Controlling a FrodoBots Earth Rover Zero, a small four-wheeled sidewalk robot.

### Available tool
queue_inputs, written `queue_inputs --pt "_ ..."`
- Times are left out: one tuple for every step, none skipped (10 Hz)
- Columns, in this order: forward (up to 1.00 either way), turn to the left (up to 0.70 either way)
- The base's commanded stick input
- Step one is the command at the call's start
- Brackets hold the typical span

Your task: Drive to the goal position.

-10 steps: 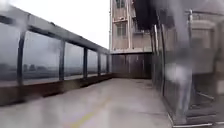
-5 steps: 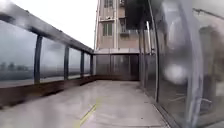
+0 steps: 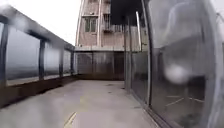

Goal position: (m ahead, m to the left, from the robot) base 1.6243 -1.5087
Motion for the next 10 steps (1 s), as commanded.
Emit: queue_inputs --pt "0.7 -0.26" --pt "0.7 -0.27" --pt "0.7 -0.23" --pt "0.7 0.0" --pt "0.7 0.0" --pt "0.7 0.0" --pt "0.7 0.23" --pt "0.7 0.27" --pt "0.7 0.27" --pt "0.7 0.27"
